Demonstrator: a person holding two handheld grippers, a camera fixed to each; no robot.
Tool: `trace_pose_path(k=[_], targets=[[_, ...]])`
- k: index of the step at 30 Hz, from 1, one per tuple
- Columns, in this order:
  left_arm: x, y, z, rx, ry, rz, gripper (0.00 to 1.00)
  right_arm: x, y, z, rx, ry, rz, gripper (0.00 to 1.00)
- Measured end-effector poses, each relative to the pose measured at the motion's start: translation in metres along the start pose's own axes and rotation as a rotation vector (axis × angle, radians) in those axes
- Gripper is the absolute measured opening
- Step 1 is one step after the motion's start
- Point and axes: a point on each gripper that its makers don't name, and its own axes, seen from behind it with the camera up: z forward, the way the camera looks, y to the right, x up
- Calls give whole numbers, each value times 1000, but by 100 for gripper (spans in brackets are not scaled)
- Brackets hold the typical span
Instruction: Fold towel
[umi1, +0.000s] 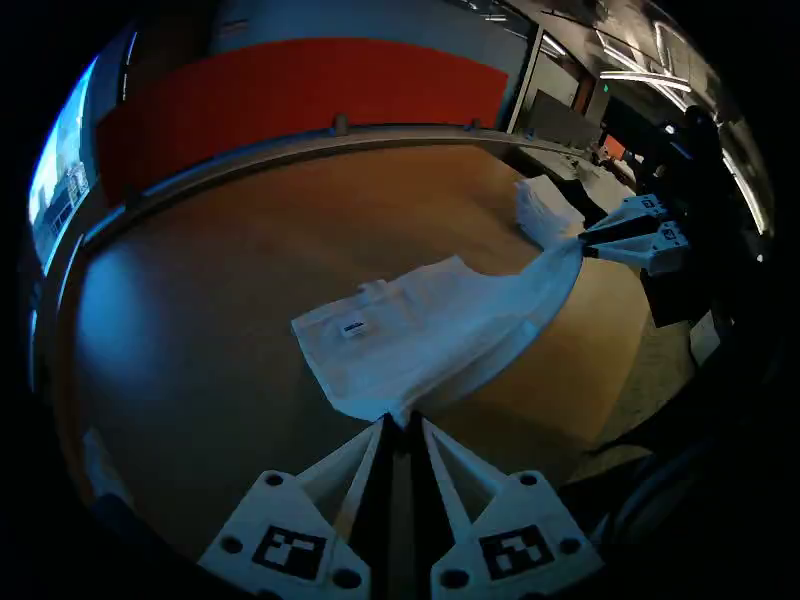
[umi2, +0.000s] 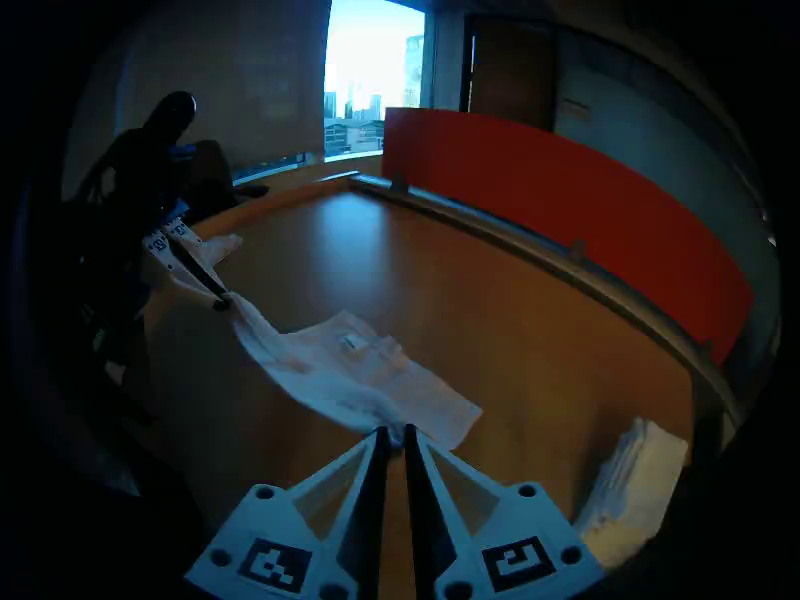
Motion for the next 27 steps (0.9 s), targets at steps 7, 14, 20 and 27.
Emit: trace_pose_path(k=[7,14,20,27], targets=[[1,0,5,1,-5,-11,11,-2,0,5,7,-11,-5,12],[5,-6,12,3,0,-21,11,-6,3,13,7,-27,-6,12],[10,-19,24,15,-1,-35,11,-7,11,25,4,-35,2,12],[17,-36,44,26,-5,-38,11,-10,21,43,-5,-49,12,12]])
